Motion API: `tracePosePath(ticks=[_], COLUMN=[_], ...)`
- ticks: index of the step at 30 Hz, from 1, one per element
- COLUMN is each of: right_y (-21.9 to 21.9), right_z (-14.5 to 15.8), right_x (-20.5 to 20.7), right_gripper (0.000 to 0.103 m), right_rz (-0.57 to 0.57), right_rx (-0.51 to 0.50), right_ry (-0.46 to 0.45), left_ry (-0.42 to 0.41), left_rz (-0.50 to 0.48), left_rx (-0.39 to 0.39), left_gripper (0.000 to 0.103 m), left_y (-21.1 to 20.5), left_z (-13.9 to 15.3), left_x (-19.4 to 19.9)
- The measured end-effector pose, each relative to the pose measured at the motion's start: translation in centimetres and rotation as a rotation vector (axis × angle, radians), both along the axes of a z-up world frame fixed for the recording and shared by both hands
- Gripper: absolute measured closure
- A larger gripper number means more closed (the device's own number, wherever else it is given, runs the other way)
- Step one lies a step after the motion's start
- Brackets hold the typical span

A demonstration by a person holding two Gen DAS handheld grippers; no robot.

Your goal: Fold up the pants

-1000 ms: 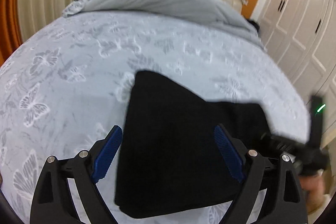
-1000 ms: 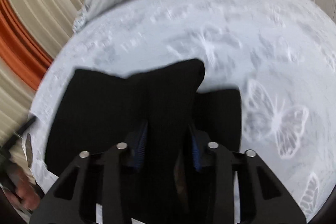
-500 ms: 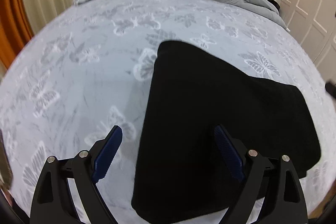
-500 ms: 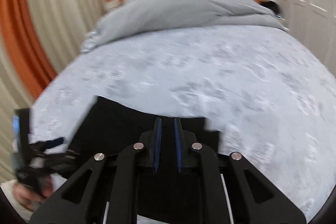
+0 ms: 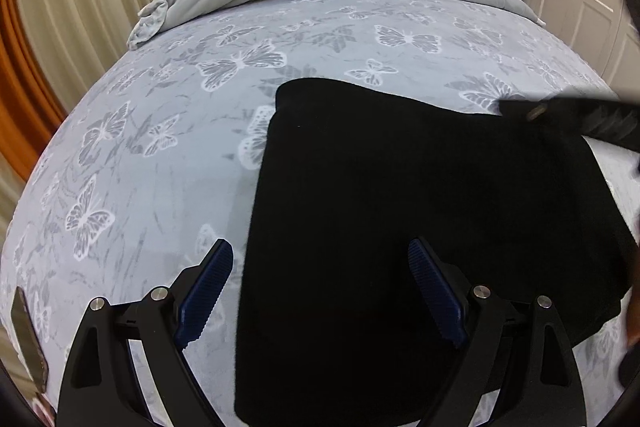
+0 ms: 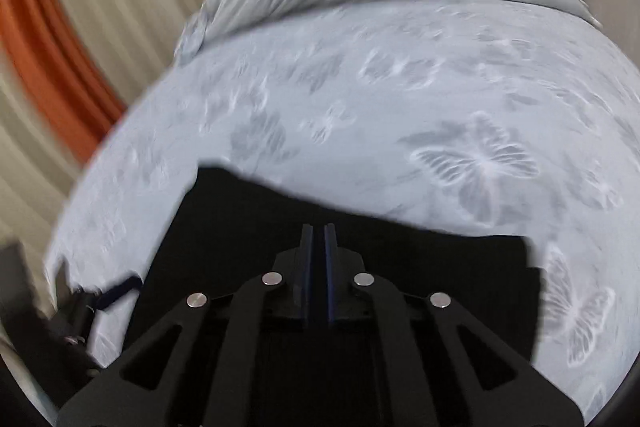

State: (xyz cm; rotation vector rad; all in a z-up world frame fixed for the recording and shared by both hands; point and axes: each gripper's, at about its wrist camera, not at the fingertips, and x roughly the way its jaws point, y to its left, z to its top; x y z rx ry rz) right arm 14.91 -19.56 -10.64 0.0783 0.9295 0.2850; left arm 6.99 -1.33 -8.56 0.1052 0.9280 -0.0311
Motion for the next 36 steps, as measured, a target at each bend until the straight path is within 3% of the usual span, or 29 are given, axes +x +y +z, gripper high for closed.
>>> tracePosePath(ticks=[1,2,4,6,9,13,16,17,22,23,24,26,32,34,36], right_y=[-0.9,-2.3,-4.6,-5.2,-6.3,-7.5,-10.0,-11.0,-13.2,-13.5,-13.6,-13.1,-10.6,-10.1,-9.2], right_z=[-1.7,-2.4,-1.3,0.7,1.9,-0.5,-0.2,0.5,1.4,1.2,1.0,0.1,-2.1,-1.9,0.4], right_x=[1.2,1.8,1.8,1.0,-1.4,-2.3,-2.6,-3.7,-8.3,-9.0,-9.5,-10.3,-10.3,-9.8,-10.4], right_gripper=[0.099,0.103,0.103,0.096,0.096,0.099,0.099,0.094,0.090,0.079,0.055,0.045,0.049,0.063,0.084], right_rz=[-0.049,-0.090,-0.161,-0.167,-0.165,-0.195,-0.235,-0.245,-0.190,-0.178,-0.170,-0.137,-0.073,-0.075,-0.055], right_rx=[0.001,0.067,0.150,0.156,0.186,0.104,0.197,0.223,0.243,0.252,0.254,0.242,0.199,0.188,0.148], right_ry=[0.041,0.062,0.047,-0.003,0.002,0.086,0.059,0.048,0.080,0.097,0.107,0.121,0.115,0.095,0.022], left_ry=[0.001,0.001,-0.001,-0.001,0.001,0.005,0.001,-0.002,-0.046,-0.042,-0.032,0.004,0.082,0.069,0.051], left_rz=[-0.001,-0.001,-0.004,-0.004,-0.003,-0.003,-0.010,-0.012,-0.008,-0.001,0.009,0.043,0.090,0.087,0.077], left_rx=[0.005,0.011,0.017,0.025,0.026,0.026,0.025,0.019,-0.146,-0.163,-0.171,-0.187,-0.309,-0.309,-0.320], left_gripper=[0.016,0.016,0.016,0.016,0.016,0.016,0.016,0.016,0.016,0.016,0.016,0.016,0.016,0.016,0.016], left_y=[0.0,-0.1,-0.1,0.0,-0.1,-0.3,-0.2,0.0,3.1,3.6,4.0,4.8,5.6,5.1,4.8], left_z=[-0.1,-0.2,-0.3,-0.4,-0.4,-0.4,-0.4,-0.1,2.6,2.9,2.9,2.6,1.8,2.0,2.4], left_x=[0.0,0.0,-0.1,-0.1,-0.1,0.0,0.0,-0.2,-1.7,-1.7,-1.6,-1.3,-0.7,-0.7,-1.0])
